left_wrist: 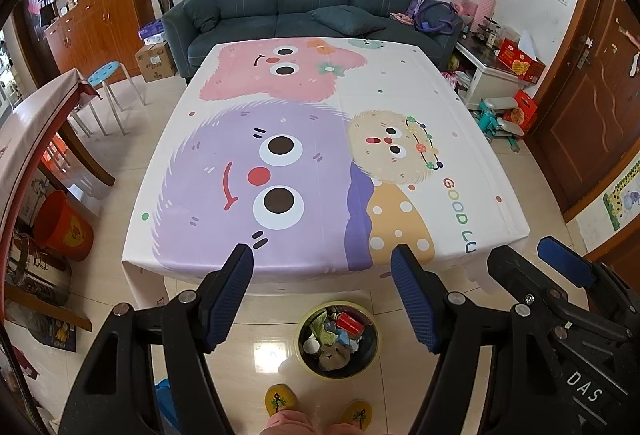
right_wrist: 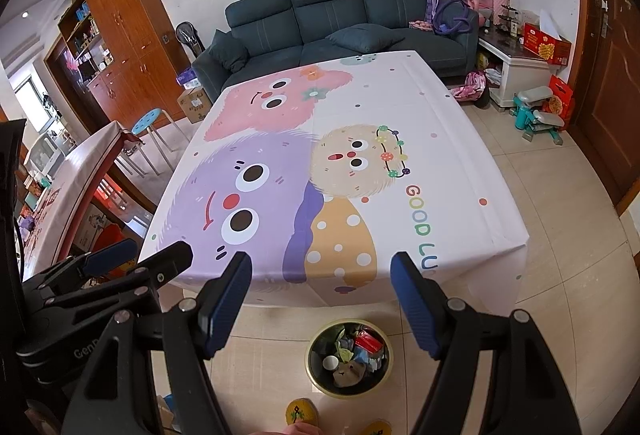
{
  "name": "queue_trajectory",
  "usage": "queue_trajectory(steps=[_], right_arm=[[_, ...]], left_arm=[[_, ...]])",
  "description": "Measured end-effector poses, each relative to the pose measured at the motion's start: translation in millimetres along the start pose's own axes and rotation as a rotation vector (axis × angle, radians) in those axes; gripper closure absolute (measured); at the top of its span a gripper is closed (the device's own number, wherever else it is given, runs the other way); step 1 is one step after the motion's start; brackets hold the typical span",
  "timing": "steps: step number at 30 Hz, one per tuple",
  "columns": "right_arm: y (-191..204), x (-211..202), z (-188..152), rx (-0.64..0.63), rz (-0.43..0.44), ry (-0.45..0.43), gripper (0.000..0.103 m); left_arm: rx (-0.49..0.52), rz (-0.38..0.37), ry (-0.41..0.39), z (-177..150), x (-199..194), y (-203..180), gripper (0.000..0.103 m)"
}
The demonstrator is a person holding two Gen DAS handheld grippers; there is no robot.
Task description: Collect trash
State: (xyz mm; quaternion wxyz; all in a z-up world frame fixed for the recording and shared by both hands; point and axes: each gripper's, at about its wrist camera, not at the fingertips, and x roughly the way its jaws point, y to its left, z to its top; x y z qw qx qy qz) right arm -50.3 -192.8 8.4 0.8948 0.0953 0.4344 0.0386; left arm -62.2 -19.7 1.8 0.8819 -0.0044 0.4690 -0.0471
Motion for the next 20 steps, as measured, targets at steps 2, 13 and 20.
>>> queue_trajectory(steps=[2,13,20], right_arm=[[0.3,-0.4,-0.7,-0.002,-0.002,0.000,0.030],[2.5,-1.6,-3.7,0.000,-0.001,-0.003,0.030],[2.4,-1.8,-3.2,-0.001,-0.002,-0.003,0.030]], left_arm=[[-0.001,0.000,0.002,0.1,0.2,0.2,0.033],[0.001,0.003,-0.002,-1.3,-1.9,0.5,0.033],[-0.002,0.009,-0.004,-4.9,-7.0,-0.7,0.033]])
